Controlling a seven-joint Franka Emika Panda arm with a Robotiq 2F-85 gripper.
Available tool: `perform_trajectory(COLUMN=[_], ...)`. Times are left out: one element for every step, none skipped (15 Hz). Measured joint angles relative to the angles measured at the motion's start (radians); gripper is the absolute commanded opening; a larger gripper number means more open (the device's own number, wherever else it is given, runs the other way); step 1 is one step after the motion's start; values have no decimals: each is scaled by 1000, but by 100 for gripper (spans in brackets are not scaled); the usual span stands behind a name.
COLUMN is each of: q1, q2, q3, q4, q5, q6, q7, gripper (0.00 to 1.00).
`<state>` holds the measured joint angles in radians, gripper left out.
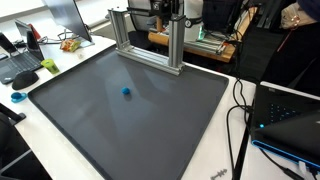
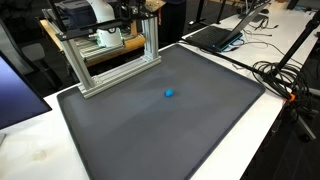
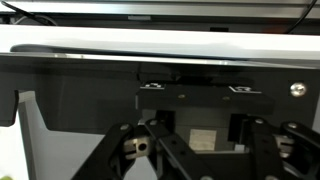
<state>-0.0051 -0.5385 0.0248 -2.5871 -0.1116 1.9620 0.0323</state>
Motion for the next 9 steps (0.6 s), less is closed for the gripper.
perform_trajectory(q1=[0,0,0,0,0,0,0,0,0], q2=[0,0,0,0,0,0,0,0,-1], q3=[0,-1,-3,-5,-7,-8,-10,-11,-13], q4=[0,0,0,0,0,0,0,0,-1], q5=[1,1,3,5,7,9,11,13,14], q6=[0,0,0,0,0,0,1,5,12], q7=[0,0,0,0,0,0,0,-1,-2], gripper=[34,34,34,34,34,34,34,44,52])
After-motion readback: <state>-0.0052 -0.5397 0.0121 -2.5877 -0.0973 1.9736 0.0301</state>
